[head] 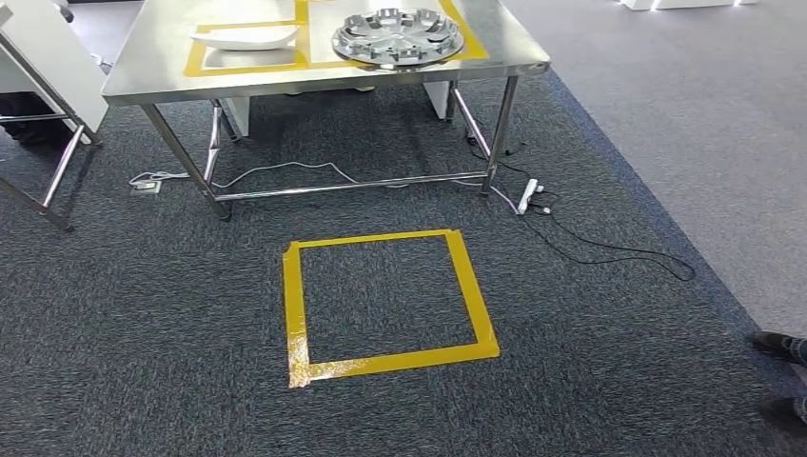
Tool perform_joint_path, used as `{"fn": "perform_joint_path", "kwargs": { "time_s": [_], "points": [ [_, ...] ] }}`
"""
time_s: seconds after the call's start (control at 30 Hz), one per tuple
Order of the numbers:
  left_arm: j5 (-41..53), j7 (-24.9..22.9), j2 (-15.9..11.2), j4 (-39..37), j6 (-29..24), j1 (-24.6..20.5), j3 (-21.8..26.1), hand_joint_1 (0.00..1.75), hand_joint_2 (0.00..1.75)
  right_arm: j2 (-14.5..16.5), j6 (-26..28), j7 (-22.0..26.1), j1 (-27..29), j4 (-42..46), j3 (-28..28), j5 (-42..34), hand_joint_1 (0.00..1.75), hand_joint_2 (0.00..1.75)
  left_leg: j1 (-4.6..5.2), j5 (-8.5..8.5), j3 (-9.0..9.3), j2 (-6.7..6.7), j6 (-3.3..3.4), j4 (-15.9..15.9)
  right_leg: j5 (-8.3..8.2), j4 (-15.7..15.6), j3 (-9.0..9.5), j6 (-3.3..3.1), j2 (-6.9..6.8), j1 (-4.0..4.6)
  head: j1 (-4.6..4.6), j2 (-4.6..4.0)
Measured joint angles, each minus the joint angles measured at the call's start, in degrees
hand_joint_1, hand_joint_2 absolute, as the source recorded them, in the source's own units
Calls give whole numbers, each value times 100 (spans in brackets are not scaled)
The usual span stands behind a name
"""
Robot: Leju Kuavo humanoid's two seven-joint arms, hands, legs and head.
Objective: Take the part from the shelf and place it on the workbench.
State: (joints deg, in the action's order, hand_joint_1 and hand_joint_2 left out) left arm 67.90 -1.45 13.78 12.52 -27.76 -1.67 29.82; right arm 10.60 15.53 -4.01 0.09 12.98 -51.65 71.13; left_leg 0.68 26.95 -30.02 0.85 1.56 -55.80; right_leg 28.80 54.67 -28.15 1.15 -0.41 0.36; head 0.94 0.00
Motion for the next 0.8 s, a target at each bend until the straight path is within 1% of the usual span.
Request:
{"fn": "perform_joint_path", "kwargs": {
  "time_s": [0.23,0.5,0.63,0.7,0.73,0.77,0.8],
  "points": [
    [30,-42,-3,0,0,-1,-3,0,0,0,-19,67,-1,0,-2,-1,0,0,1,5,-3,0,5,-4,1,-1,-60,2,0,-1,0,0],
    [49,-45,-10,0,5,0,-4,0,0,0,-71,91,-2,-1,-68,-67,0,0,1,2,-12,0,5,-8,-5,0,-26,5,0,-1,-1,0],
    [52,-49,-23,0,14,-1,-6,0,0,0,-139,89,-5,-6,-105,-129,0,0,29,23,-44,-4,57,-71,-26,-1,-17,52,-6,-24,-3,0],
    [53,-51,-28,-1,15,-2,-9,0,0,-2,-164,88,-11,-9,-111,-145,0,0,13,-1,-39,-3,88,-28,-22,-5,-21,70,-8,-16,-5,0],
    [54,-52,-28,-1,15,-3,-10,0,0,-6,-168,88,-13,-11,-115,-148,0,0,-8,-30,-24,7,105,22,11,21,-43,86,-1,-12,0,-1],
    [55,-52,-27,-2,15,-7,-14,0,0,-11,-170,88,-15,-13,-123,-149,0,0,-33,-61,-15,17,125,70,107,142,-108,106,10,-13,11,-1],
    [56,-52,-25,-2,16,-11,-18,0,0,-16,-174,88,-16,-15,-133,-152,0,0,-57,-87,-12,32,140,108,266,391,-234,132,22,-22,29,-1]
  ]
}}
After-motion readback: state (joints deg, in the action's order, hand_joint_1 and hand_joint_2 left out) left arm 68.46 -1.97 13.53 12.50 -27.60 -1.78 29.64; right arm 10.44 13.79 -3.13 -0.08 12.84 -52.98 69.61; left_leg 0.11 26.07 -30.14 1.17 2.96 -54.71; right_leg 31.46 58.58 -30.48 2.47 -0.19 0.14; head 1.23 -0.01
